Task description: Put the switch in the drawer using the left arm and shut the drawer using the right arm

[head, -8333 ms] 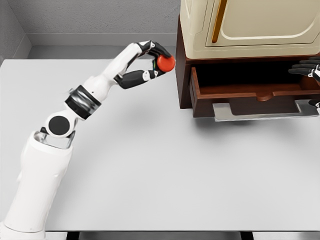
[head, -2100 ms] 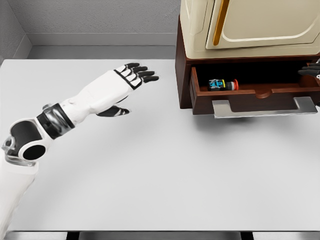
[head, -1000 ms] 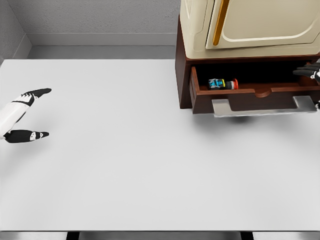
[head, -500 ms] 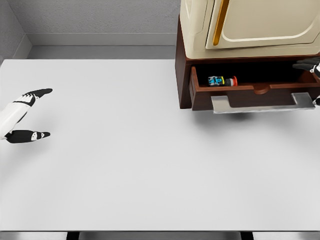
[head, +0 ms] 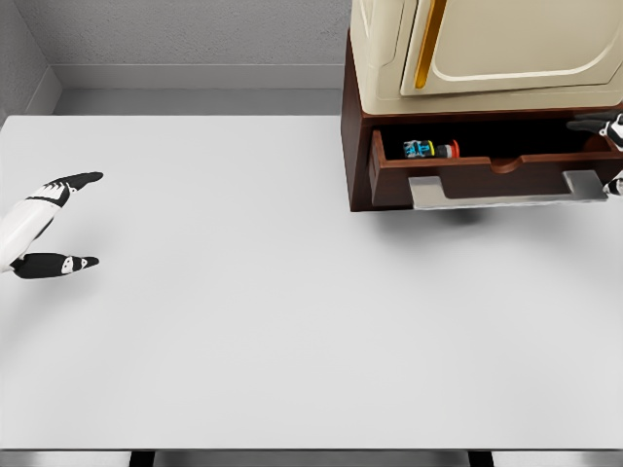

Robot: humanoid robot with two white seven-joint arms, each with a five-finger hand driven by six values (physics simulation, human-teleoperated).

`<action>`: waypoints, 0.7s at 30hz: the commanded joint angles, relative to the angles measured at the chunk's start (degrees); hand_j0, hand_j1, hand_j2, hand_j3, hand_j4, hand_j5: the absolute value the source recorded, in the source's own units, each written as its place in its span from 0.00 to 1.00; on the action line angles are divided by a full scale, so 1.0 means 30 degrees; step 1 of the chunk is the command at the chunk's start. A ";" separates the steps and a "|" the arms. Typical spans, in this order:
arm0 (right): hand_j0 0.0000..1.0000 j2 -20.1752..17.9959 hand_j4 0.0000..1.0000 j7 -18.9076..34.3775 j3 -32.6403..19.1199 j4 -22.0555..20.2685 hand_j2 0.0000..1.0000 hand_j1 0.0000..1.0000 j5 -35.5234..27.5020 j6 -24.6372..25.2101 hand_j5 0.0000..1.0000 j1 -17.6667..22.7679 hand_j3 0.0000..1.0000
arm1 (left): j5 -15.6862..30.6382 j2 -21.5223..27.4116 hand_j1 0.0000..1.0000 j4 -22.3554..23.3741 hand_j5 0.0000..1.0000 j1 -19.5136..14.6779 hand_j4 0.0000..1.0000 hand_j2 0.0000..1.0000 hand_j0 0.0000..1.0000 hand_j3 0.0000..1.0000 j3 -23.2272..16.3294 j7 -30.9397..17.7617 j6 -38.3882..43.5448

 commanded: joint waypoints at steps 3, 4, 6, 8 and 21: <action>0.53 -0.0097 0.53 0.1124 0.0120 -0.0005 0.53 0.53 -0.0362 -0.0384 0.53 -0.0029 0.53 | 0.0150 0.0009 1.00 0.0003 1.00 0.0000 1.00 1.00 1.00 1.00 -0.0030 0.0008 0.0041; 0.52 -0.0097 0.52 0.1124 0.0062 -0.0005 0.52 0.52 -0.0362 -0.0384 0.52 -0.0029 0.52 | 0.0150 0.0009 1.00 -0.0025 1.00 0.0000 1.00 1.00 1.00 1.00 -0.0030 0.0008 0.0041; 0.53 -0.0126 0.53 0.1358 -0.0026 0.0316 0.53 0.53 -0.0420 -0.0384 0.53 -0.0058 0.53 | 0.0150 0.0009 1.00 0.0004 1.00 0.0000 1.00 1.00 1.00 1.00 -0.0001 0.0008 0.0041; 0.53 -0.0097 0.53 0.1534 -0.0026 0.0669 0.53 0.53 -0.0391 -0.0384 0.53 -0.0322 0.53 | 0.0150 0.0009 1.00 0.0004 1.00 0.0000 1.00 1.00 1.00 1.00 -0.0001 0.0008 0.0041; 0.55 -0.0067 0.55 0.2061 -0.1315 0.1167 0.55 0.55 -0.1035 -0.0384 0.55 -0.0849 0.55 | 0.0150 0.0039 1.00 -0.0055 1.00 0.0000 1.00 1.00 1.00 1.00 -0.0001 0.0008 0.0041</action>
